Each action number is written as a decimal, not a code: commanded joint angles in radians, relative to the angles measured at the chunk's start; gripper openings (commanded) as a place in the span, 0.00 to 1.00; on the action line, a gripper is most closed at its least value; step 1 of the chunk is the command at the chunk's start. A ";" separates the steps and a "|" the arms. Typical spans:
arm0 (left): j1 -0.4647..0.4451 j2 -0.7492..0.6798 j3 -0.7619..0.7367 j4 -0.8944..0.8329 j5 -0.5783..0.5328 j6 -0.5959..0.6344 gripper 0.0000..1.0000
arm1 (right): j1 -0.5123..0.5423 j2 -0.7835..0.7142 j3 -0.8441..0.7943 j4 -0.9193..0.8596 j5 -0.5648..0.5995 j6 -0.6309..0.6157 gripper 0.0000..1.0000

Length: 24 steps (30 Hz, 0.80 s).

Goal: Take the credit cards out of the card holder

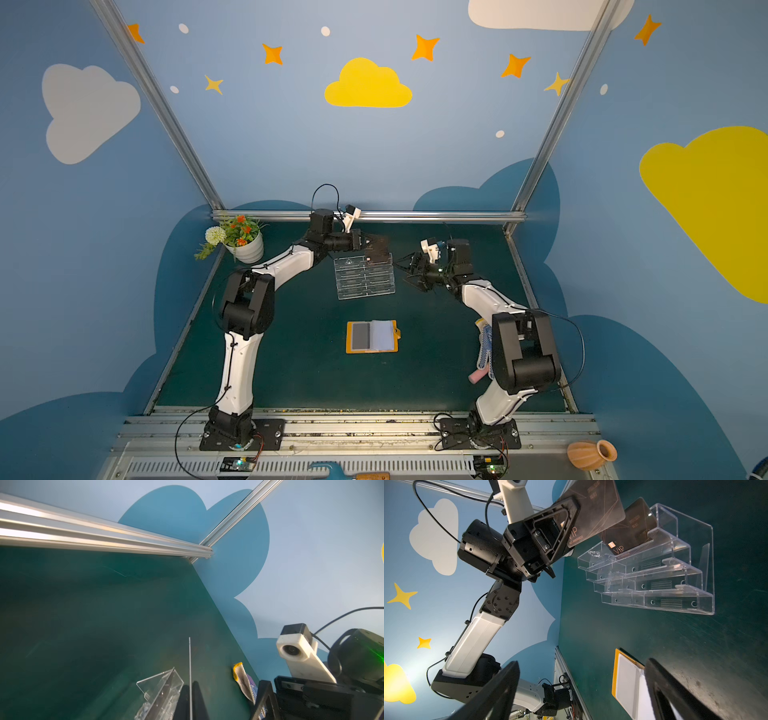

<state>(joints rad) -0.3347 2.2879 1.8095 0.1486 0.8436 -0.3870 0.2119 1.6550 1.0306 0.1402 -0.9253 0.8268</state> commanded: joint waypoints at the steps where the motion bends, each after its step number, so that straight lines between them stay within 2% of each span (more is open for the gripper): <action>1: -0.003 0.036 0.027 -0.058 0.003 0.062 0.04 | 0.004 0.012 0.022 0.022 -0.016 -0.011 0.92; 24: -0.006 0.089 0.116 -0.185 0.003 0.224 0.04 | 0.011 0.034 0.019 0.065 -0.035 0.018 0.92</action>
<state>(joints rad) -0.3412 2.3539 1.8874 -0.0017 0.8478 -0.2096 0.2153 1.6756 1.0306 0.1837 -0.9394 0.8379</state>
